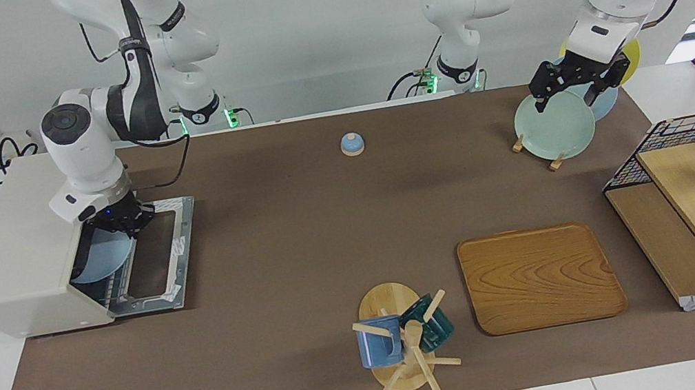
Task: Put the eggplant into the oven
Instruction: 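Carry the plate into the oven with the right gripper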
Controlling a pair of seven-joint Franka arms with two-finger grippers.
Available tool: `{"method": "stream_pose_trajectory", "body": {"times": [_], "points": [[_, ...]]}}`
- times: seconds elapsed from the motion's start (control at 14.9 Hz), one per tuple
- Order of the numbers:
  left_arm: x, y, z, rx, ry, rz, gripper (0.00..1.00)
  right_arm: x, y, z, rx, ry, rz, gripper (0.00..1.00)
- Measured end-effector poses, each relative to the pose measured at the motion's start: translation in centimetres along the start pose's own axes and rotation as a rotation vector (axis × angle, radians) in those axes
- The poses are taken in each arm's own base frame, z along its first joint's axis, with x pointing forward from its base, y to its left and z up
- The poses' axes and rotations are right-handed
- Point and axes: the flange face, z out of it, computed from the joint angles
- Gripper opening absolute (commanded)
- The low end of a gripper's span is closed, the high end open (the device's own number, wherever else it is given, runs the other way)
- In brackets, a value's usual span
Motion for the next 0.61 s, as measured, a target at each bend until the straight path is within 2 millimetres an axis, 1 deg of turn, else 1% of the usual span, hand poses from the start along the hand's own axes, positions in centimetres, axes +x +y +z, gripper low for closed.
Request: {"method": "stream_pose_trajectory", "body": {"times": [0.07, 0.2, 0.27, 0.34, 0.4, 0.47, 0.54, 0.61], "points": [[-0.01, 0.03, -0.02, 0.000, 0.000, 0.001, 1.00, -0.37, -0.26, 0.57, 0.001, 0.014, -0.005, 0.00], [-0.05, 0.07, -0.10, 0.000, 0.002, 0.001, 1.00, -0.69, -0.64, 0.53, 0.002, 0.034, -0.012, 0.00], [-0.06, 0.08, -0.14, 0.000, 0.003, 0.001, 1.00, -0.77, -0.78, 0.38, 0.002, 0.036, -0.015, 0.21], [-0.07, 0.10, -0.16, 0.000, 0.003, 0.002, 1.00, -0.77, -0.88, 0.27, 0.002, 0.038, -0.017, 0.58], [-0.07, 0.14, -0.17, 0.000, 0.003, 0.002, 1.00, -0.76, -0.95, 0.24, 0.002, 0.039, -0.018, 0.82], [-0.07, 0.17, -0.17, 0.000, 0.004, 0.003, 1.00, -0.75, -0.94, 0.25, 0.002, 0.039, -0.018, 0.95], [-0.07, 0.20, -0.17, 0.000, 0.004, 0.004, 1.00, -0.71, -0.92, 0.19, 0.002, 0.041, -0.018, 0.99], [-0.07, 0.21, -0.17, 0.000, 0.004, 0.004, 1.00, -0.61, -0.91, 0.01, 0.001, 0.042, -0.018, 1.00]]}}
